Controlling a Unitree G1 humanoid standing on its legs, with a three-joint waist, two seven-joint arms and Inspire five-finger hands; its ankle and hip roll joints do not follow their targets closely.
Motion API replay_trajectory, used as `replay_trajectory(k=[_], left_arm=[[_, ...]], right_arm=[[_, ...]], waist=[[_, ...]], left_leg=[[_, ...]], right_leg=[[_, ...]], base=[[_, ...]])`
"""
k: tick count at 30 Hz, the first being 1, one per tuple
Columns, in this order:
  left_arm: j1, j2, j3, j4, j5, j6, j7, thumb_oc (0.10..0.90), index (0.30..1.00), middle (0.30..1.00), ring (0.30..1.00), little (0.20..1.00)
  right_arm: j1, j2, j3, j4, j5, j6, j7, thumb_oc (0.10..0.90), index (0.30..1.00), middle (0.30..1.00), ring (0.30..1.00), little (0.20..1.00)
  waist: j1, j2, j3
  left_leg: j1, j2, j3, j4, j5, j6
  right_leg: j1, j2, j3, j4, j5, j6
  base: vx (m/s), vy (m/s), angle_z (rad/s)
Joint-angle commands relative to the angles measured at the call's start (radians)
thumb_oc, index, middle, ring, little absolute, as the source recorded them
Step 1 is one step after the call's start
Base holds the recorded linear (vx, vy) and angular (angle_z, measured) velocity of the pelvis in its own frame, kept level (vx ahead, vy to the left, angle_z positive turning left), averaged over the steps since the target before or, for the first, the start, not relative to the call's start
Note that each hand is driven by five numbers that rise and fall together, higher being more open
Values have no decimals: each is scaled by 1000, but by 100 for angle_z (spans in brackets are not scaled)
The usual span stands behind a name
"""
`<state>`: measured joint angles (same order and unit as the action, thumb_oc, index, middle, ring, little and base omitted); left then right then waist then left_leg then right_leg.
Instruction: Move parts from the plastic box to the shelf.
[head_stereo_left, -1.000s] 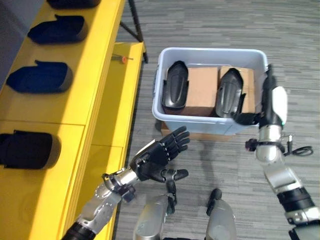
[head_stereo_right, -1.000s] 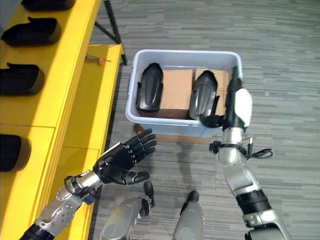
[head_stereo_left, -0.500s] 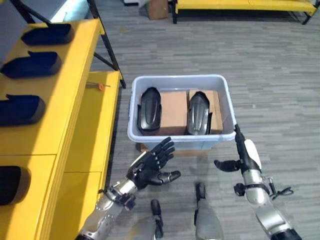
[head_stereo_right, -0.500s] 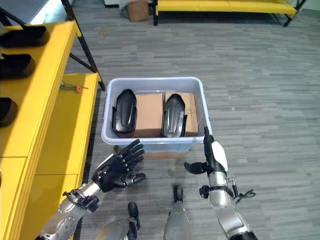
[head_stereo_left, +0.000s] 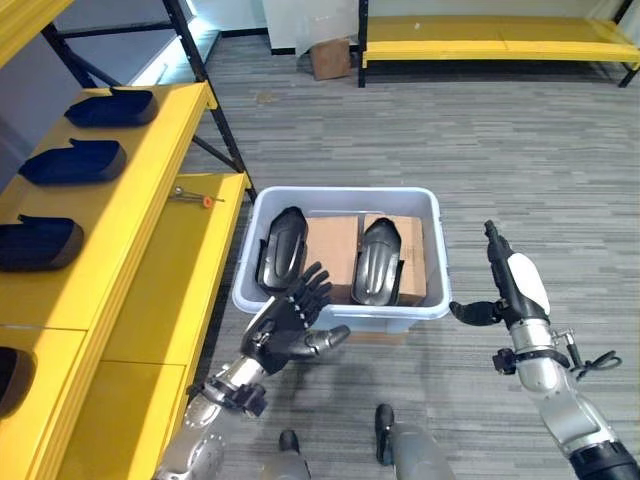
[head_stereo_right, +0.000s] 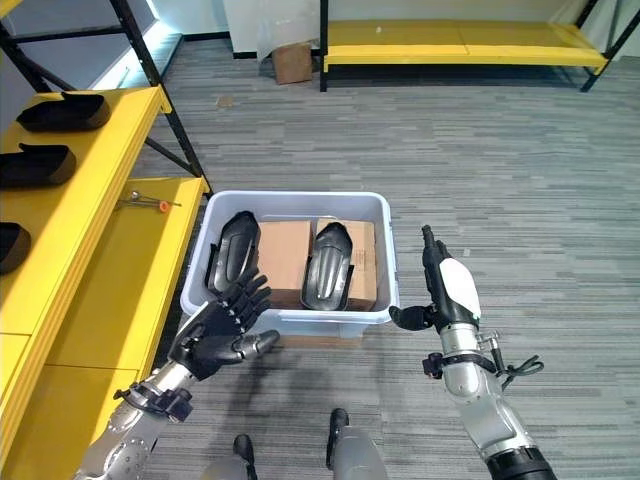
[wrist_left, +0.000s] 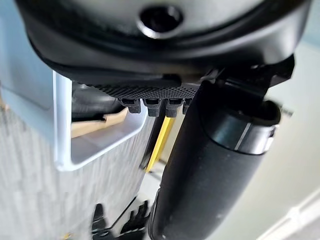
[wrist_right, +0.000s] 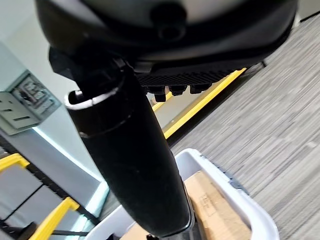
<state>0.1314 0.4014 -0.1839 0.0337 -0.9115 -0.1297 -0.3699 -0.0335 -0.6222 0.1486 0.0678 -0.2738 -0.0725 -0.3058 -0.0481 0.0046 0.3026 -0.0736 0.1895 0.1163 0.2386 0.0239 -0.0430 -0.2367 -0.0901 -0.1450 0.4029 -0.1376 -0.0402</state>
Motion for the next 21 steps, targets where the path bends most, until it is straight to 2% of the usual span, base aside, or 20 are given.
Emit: replay_trajectory(k=[1,2,3,4,5,7,8,9,10,14,17,21], left_arm=[[-55,-8,3,-88,-15,-48,-28,900,1000,1000,1000,1000],[-64,-6,-7,-85,-15,-51,-30,900,1000,1000,1000,1000],[-64,-6,-7,-85,-15,-52,-29,900,1000,1000,1000,1000],[-61,-2,-12,-92,-8,-57,-29,900,1000,1000,1000,1000],[-54,1,-13,-100,-3,-59,-28,900,1000,1000,1000,1000],[-47,3,-13,-104,-3,-60,-27,900,1000,1000,1000,1000],[-22,8,-6,-100,-10,-73,-35,900,1000,1000,1000,1000],[-5,12,5,-90,-21,-87,-49,900,1000,1000,1000,1000],[-2,7,16,-83,-20,-83,-56,900,1000,1000,1000,1000],[-9,3,18,-45,-21,-88,-80,900,1000,1000,1000,1000],[-14,13,13,-24,-26,-92,-106,900,1000,1000,1000,1000],[-19,35,5,-46,-9,-62,-121,900,1000,1000,1000,1000]], right_arm=[[-66,-37,-33,-104,3,-106,-39,900,1000,1000,1000,1000],[-83,-36,-24,-93,12,-111,-43,900,1000,1000,1000,1000],[-85,-36,-23,-93,14,-110,-43,900,1000,1000,1000,1000],[-87,-34,-21,-96,21,-102,-39,900,1000,1000,1000,1000],[-83,-31,-18,-101,17,-101,-42,900,1000,1000,1000,1000],[-77,-29,-14,-104,13,-103,-45,900,1000,1000,1000,1000],[-65,-31,-2,-106,30,-115,-43,900,1000,1000,1000,1000],[-68,-31,9,-98,30,-132,-28,900,1000,1000,1000,1000],[-77,-26,19,-89,30,-134,-17,900,1000,1000,1000,1000],[-69,-13,32,-89,18,-134,1,900,1000,1000,1000,1000],[-65,-11,30,-85,22,-136,5,900,1000,1000,1000,1000],[-79,-5,19,-83,70,-119,11,900,1000,1000,1000,1000]], waist=[[5,-42,-49],[15,-34,-36],[16,-33,-33],[24,-25,-29],[35,-16,-26],[44,-11,-23],[64,-3,-22],[79,0,-22],[87,-1,-29],[85,-1,-38],[87,-3,-44],[103,-14,-45]], left_leg=[[-62,-66,27,270,-14,8],[-95,-91,26,207,3,9],[-95,-94,28,192,6,9],[-104,-103,36,104,23,8],[-120,-104,20,22,74,-3],[-134,-102,-2,-27,117,-14],[-175,-85,-42,-115,187,-35],[-188,-85,-66,-159,187,-38],[-178,-87,-58,-180,152,-32],[-143,-87,-27,-190,112,-22],[-116,-103,-19,-195,85,-9],[-109,-136,-22,-203,61,5]], right_leg=[[184,24,26,-252,83,33],[199,35,31,-255,79,40],[204,35,31,-256,78,42],[223,40,26,-266,75,49],[244,50,26,-275,71,51],[260,57,30,-280,68,52],[300,64,48,-286,51,55],[325,59,63,-286,33,57],[337,50,63,-289,24,62],[348,33,42,-287,11,70],[347,21,27,-299,16,79],[338,7,11,-334,38,91]], base=[[63,-101,37],[68,-73,32],[101,42,20],[130,83,-17],[142,87,-22],[181,106,-23],[325,226,-35],[343,259,-52],[205,182,-57],[126,114,-44],[94,91,1],[47,58,24]])
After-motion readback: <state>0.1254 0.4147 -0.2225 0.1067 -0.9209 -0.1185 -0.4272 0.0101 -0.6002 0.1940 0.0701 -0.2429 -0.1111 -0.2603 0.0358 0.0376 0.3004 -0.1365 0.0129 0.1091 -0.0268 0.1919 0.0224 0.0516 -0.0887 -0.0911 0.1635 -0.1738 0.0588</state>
